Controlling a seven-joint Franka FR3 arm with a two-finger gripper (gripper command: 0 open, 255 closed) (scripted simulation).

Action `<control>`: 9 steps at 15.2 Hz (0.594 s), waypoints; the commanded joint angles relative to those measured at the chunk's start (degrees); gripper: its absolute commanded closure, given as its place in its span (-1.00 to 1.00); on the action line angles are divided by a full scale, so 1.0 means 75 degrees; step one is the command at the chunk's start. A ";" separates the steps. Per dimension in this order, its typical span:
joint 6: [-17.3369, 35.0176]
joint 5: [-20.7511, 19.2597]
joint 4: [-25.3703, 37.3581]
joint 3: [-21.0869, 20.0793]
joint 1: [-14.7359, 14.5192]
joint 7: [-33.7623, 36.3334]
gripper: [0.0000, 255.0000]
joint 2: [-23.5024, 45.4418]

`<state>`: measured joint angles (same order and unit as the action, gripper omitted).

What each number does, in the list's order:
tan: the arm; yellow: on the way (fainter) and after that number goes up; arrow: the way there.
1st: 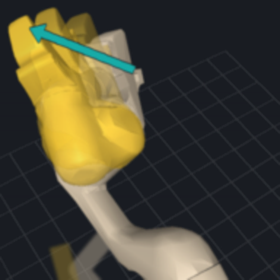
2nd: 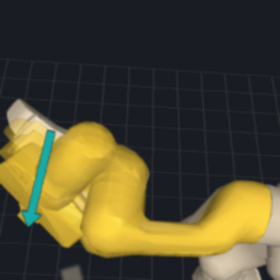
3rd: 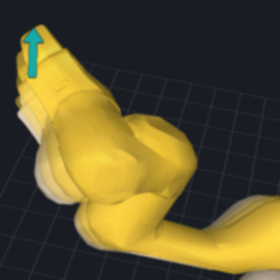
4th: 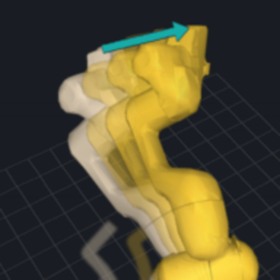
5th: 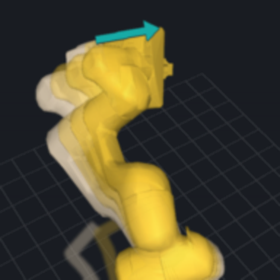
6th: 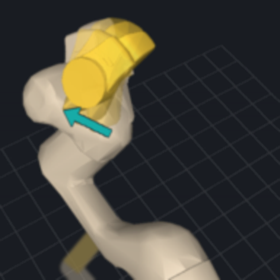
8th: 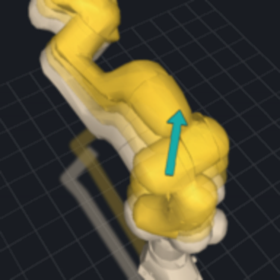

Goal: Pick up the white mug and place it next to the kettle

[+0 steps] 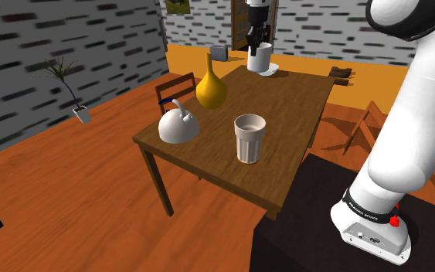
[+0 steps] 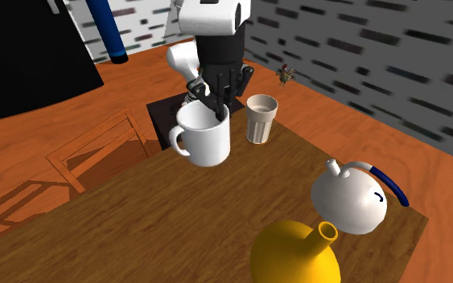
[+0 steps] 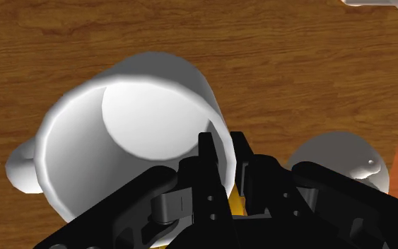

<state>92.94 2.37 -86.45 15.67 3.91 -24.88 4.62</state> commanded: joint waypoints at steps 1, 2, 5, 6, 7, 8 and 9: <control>0.0116 -0.0116 -0.0417 -0.0180 -0.0236 0.0419 1.00 -0.0325; 0.0146 -0.0154 -0.0559 -0.0271 -0.0335 0.0608 1.00 -0.0443; 0.0219 -0.0242 -0.0917 -0.0550 -0.0620 0.1175 1.00 -0.0745; 0.0237 -0.0263 -0.1015 -0.0646 -0.0711 0.1363 1.00 -0.0828; 0.0253 -0.0281 -0.1104 -0.0744 -0.0800 0.1550 1.00 -0.0903; 0.0267 -0.0296 -0.1182 -0.0840 -0.0890 0.1738 1.00 -0.0970; 0.0279 -0.0307 -0.1251 -0.0937 -0.0978 0.1924 1.00 -0.1029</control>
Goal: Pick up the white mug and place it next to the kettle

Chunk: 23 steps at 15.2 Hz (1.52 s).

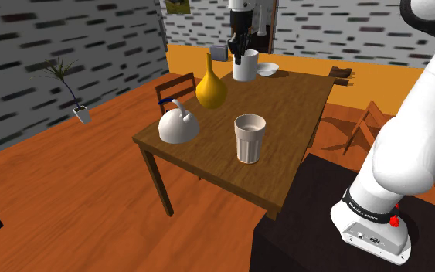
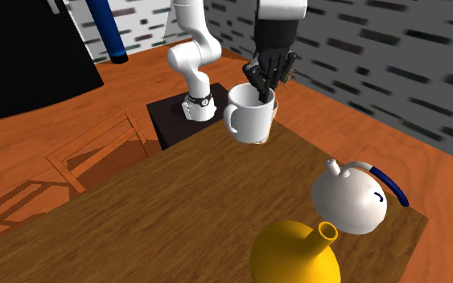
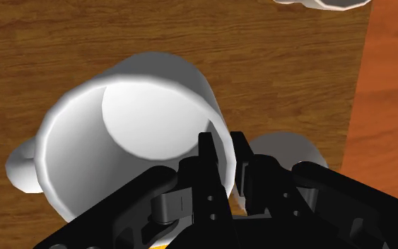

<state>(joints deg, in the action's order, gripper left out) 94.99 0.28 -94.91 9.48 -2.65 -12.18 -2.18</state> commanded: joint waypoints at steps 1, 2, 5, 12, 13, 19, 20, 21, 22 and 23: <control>0.0016 -0.0037 -0.0182 -0.0210 -0.0191 0.0418 1.00 -0.0173; 0.0024 -0.0043 -0.0232 -0.0312 -0.0274 0.0604 1.00 -0.0215; 0.0039 -0.0053 -0.0324 -0.0609 -0.0531 0.1159 1.00 -0.0294; 0.0358 -0.0054 -0.0685 -0.1036 -0.0893 0.1947 1.00 -0.0337; 0.0463 -0.0054 -0.0805 -0.1036 -0.0893 0.1948 1.00 -0.0351; 0.1087 -0.0056 -0.1477 -0.1036 -0.0892 0.1949 1.00 -0.0399; 0.1190 -0.0056 -0.1582 -0.1036 -0.0892 0.1949 1.00 -0.0401; 0.1293 -0.0056 -0.1685 -0.1036 -0.0892 0.1949 1.00 -0.0402; 0.1395 -0.0056 -0.1787 -0.1035 -0.0892 0.1949 1.00 -0.0400; 0.1498 -0.0056 -0.1886 -0.1035 -0.0892 0.1949 1.00 -0.0397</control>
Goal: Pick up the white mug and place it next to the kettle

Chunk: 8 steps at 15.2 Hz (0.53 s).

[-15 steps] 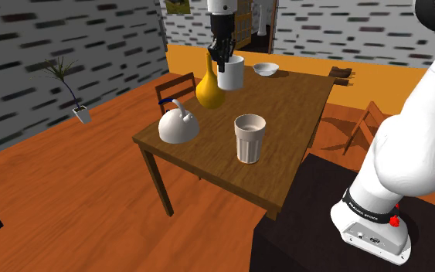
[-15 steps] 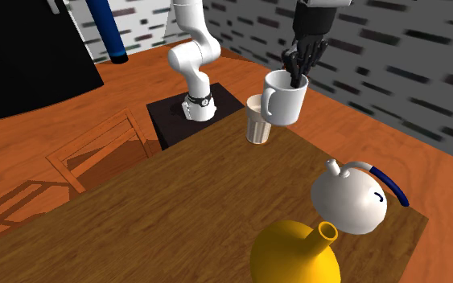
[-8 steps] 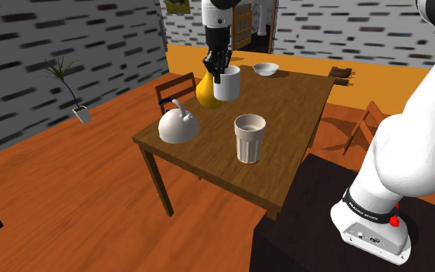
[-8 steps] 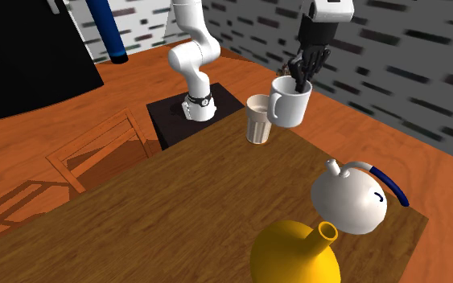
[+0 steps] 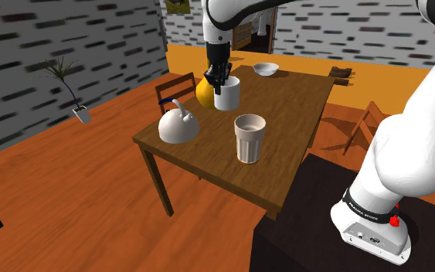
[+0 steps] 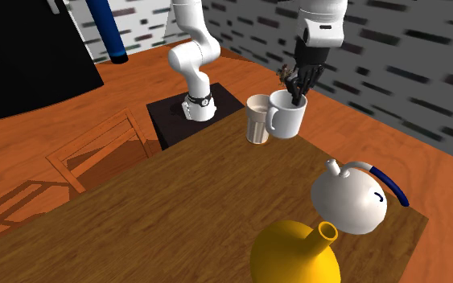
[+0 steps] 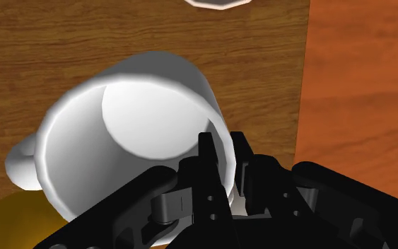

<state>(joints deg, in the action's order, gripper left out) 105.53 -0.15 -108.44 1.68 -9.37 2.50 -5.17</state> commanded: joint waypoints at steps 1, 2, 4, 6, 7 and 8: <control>0.0195 0.0000 -0.0179 0.0005 0.0004 -0.0009 1.00 0.0007; 0.0297 0.0000 -0.0275 0.0005 0.0004 -0.0009 1.00 0.0013; 0.0500 0.0001 -0.0461 0.0006 0.0004 -0.0009 1.00 0.0030; 0.0703 0.0001 -0.0640 0.0006 0.0005 -0.0010 1.00 0.0055; 0.0805 0.0002 -0.0726 0.0006 0.0005 -0.0010 1.00 0.0069; 0.0906 0.0002 -0.0811 0.0006 0.0005 -0.0010 1.00 0.0085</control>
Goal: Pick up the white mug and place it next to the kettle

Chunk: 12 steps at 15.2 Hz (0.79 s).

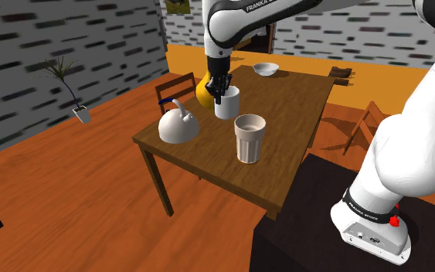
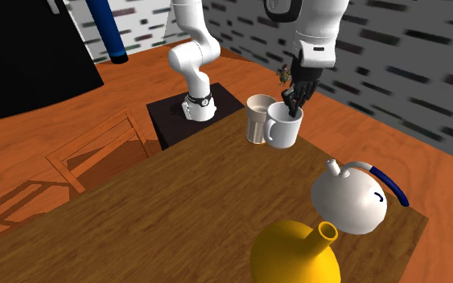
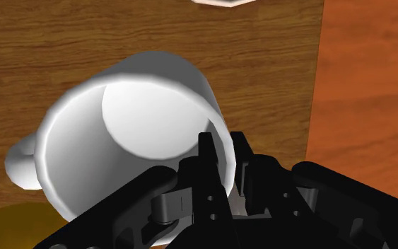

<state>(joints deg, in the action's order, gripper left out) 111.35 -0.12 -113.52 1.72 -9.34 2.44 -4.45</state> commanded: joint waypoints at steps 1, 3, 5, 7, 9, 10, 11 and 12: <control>0.0232 -0.0001 -0.0218 0.0002 0.0002 -0.0003 1.00 0.0006; 0.0434 0.0000 -0.0380 0.0002 0.0002 -0.0004 1.00 0.0047; 0.0635 0.0001 -0.0535 0.0003 0.0002 -0.0005 1.00 0.0094; 0.0837 0.0003 -0.0683 0.0004 0.0002 -0.0007 1.00 0.0147; 0.1038 0.0005 -0.0825 0.0004 0.0003 -0.0008 1.00 0.0206; 0.1139 0.0006 -0.0894 0.0005 0.0003 -0.0009 1.00 0.0238; 0.1240 0.0007 -0.0961 0.0005 0.0003 -0.0010 1.00 0.0272; 0.1340 0.0008 -0.1026 0.0005 0.0003 -0.0011 1.00 0.0307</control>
<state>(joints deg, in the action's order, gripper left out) 120.49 -0.06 -120.73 1.75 -9.33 2.38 -2.51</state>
